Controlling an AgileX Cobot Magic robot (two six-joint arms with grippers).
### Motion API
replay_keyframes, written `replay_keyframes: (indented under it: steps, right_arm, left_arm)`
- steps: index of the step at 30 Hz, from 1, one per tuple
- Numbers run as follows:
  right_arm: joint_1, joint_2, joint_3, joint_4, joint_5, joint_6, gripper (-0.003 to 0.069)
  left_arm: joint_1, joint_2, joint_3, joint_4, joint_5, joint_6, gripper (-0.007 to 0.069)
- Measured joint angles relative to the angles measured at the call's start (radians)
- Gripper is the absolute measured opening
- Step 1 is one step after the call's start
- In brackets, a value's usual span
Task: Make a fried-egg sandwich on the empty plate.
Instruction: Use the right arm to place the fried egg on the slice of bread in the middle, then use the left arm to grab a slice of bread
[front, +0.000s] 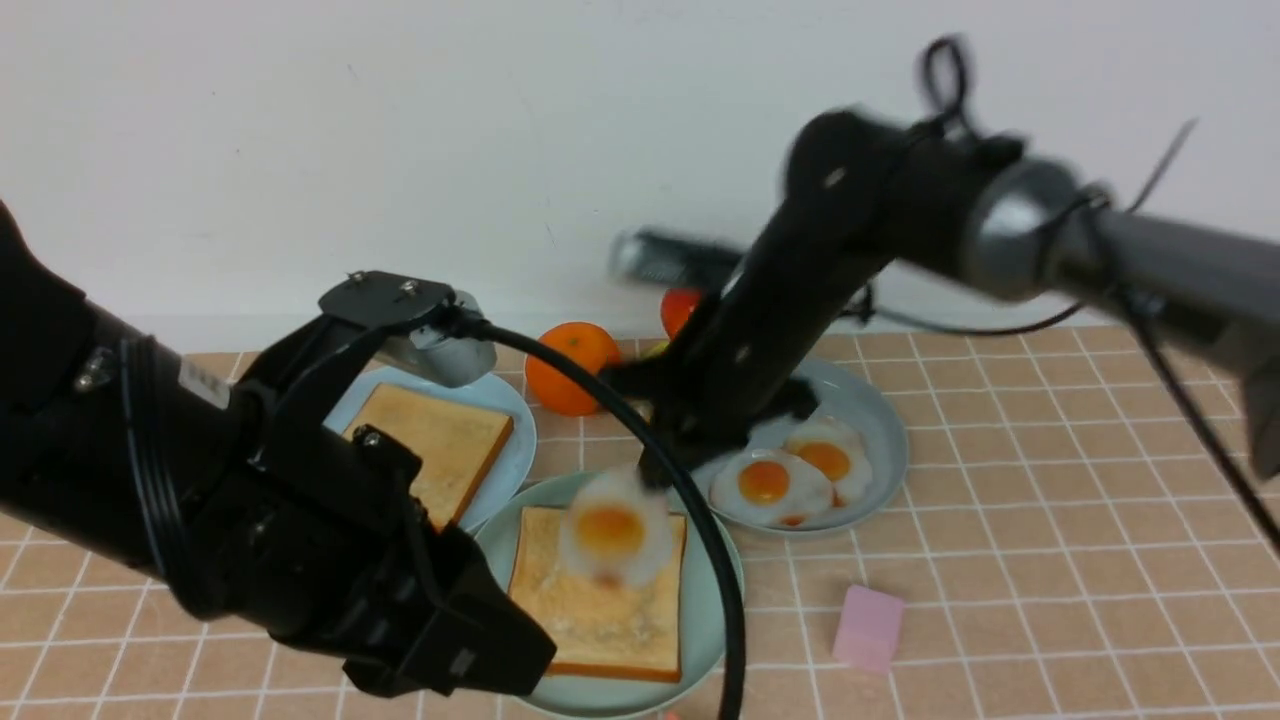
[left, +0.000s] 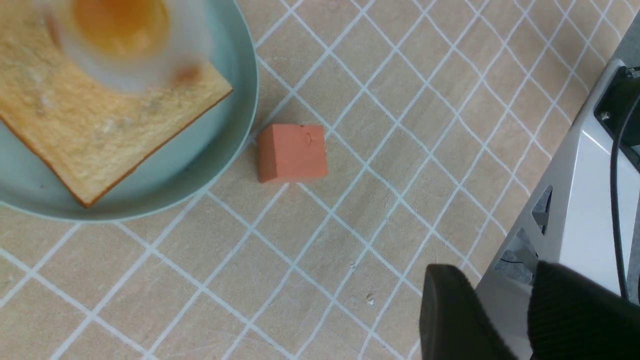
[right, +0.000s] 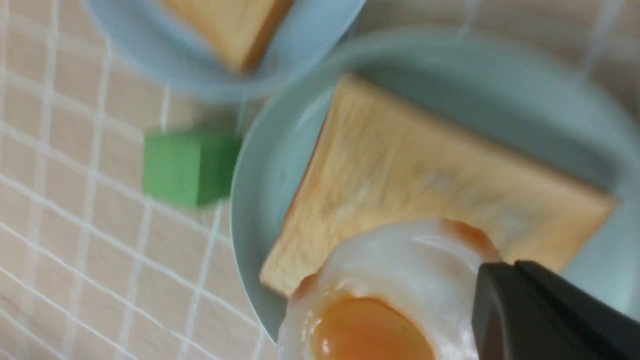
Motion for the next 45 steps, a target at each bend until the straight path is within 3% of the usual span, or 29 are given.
replay_keyframes:
  steps: [10,15,18,22,26,30,33,36,45]
  right_arm:
    - [0.04,0.0,0.039,-0.007,-0.106,0.008,0.002]
    - [0.042,0.0,0.039,-0.053,-0.114,0.065,0.0124]
    - [0.041,-0.006,0.039,-0.086,-0.114,0.069,0.0227]
    - [0.041,-0.08,0.044,-0.112,-0.094,-0.032,0.0281]
    - [0.041,-0.219,0.044,-0.119,-0.014,-0.155,0.0235]
    - [0.043,-0.344,0.064,-0.118,0.075,-0.177,0.0129]
    - [0.053,-0.431,0.151,-0.108,0.08,-0.181,0.0043]
    - [0.067,-0.508,0.267,-0.095,0.052,-0.212,-0.0008]
    - [0.112,-0.701,0.599,-0.005,-0.077,-0.404,-0.0013]
  left_arm:
    - [0.0,0.0,0.0,0.003,0.005,-0.003,0.0248]
    - [0.0,0.0,0.0,0.003,0.012,-0.003,0.0248]
    - [0.0,0.0,0.0,0.012,0.005,-0.006,0.0248]
    - [0.001,0.0,0.0,0.073,-0.083,-0.069,0.0248]
    - [0.043,0.001,0.001,0.221,-0.259,-0.234,0.0248]
    - [0.153,0.052,0.001,0.354,-0.469,-0.449,0.0244]
    - [0.237,0.131,-0.008,0.381,-0.527,-0.549,0.0244]
    - [0.306,0.241,-0.058,0.385,-0.493,-0.59,0.0244]
    - [0.352,0.577,-0.384,0.378,-0.308,-0.601,0.0251]
